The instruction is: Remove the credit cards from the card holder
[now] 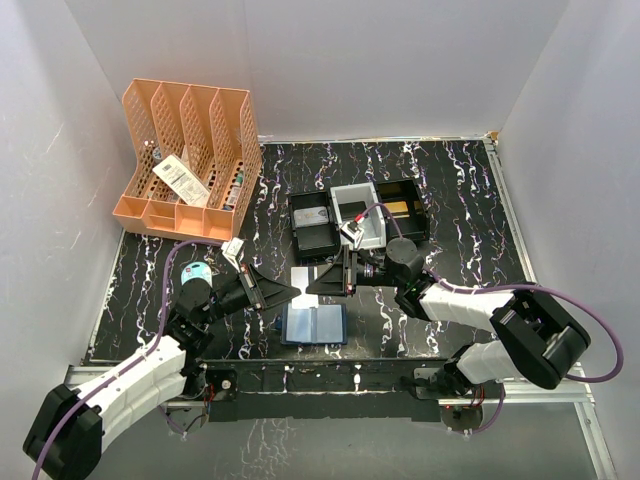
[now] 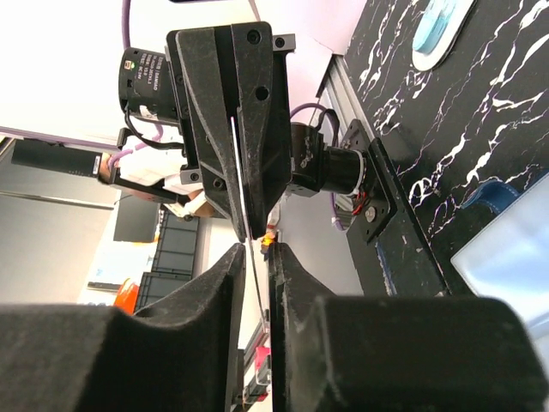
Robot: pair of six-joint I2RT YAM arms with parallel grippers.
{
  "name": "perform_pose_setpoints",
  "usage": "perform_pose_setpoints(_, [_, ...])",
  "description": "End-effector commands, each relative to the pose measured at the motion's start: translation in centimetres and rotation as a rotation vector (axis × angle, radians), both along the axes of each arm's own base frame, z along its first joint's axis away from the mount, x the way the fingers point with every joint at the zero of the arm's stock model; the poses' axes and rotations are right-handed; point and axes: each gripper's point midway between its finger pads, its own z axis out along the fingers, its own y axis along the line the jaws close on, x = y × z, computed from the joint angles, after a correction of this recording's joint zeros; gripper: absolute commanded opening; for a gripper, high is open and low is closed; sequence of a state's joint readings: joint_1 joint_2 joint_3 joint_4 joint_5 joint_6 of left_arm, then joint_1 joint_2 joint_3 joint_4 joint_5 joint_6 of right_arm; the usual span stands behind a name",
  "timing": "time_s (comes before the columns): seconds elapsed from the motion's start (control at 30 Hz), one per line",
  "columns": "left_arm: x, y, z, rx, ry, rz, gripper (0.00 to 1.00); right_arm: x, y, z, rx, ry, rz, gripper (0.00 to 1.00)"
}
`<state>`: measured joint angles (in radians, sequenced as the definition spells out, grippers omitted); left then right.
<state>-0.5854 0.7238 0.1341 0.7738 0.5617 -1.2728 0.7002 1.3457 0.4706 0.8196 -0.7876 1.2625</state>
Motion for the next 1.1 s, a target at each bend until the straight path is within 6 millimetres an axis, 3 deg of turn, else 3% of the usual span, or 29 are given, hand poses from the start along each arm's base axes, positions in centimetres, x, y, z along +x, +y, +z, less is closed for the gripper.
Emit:
perform_pose_setpoints(0.0, [-0.5,0.0,1.1,-0.014,-0.047,-0.022,0.00,0.6,0.2,3.1,0.075,-0.084,-0.034,0.18])
perform_pose_setpoints(0.13, [-0.5,0.0,1.3,-0.017,-0.053,-0.023,0.00,0.8,0.3,3.5,0.087,-0.081,-0.034,0.17])
perform_pose_setpoints(0.3, [-0.4,0.0,1.2,-0.018,-0.047,-0.024,0.00,0.7,0.3,3.4,0.087,-0.077,-0.025,0.01])
perform_pose_setpoints(0.37, [-0.4,0.0,1.2,-0.017,-0.044,-0.020,0.00,0.6,0.2,3.5,0.087,-0.082,-0.030,0.00])
perform_pose_setpoints(0.43, [-0.2,0.0,1.0,0.010,-0.042,-0.012,0.19,1.0,0.0,3.0,0.049,-0.086,-0.069,0.00])
perform_pose_setpoints(0.53, [0.7,0.6,-0.9,0.150,-0.005,0.049,0.59,2.7,-0.7,1.3,-0.104,-0.140,-0.154,0.00])
perform_pose_setpoints(0.57, [0.8,1.3,-2.6,0.234,0.051,0.078,0.71,3.3,-1.1,1.0,-0.161,-0.165,-0.189,0.00])
perform_pose_setpoints(0.6, [1.1,2.0,-3.1,0.284,0.067,0.119,0.90,3.9,-1.6,0.6,-0.210,-0.201,-0.219,0.00])
perform_pose_setpoints(0.63, [1.3,2.6,-3.6,0.329,0.076,0.154,0.98,4.5,-2.2,0.4,-0.259,-0.252,-0.247,0.00])
perform_pose_setpoints(0.8, [1.6,6.3,-5.2,0.538,0.107,0.298,0.99,6.8,-5.4,0.1,-0.442,-0.394,-0.376,0.00])
perform_pose_setpoints(0.93, [1.9,9.8,-6.7,0.796,0.117,0.370,0.99,7.7,-7.3,1.4,-0.495,-0.517,-0.468,0.00])
perform_pose_setpoints(1.0, [2.5,11.2,-6.4,0.895,0.121,0.407,0.99,8.0,-7.8,2.0,-0.509,-0.568,-0.488,0.00])
perform_pose_setpoints(1.07, [3.2,11.2,-5.8,0.936,0.091,0.399,0.99,8.1,-7.8,2.4,-0.515,-0.594,-0.485,0.00])
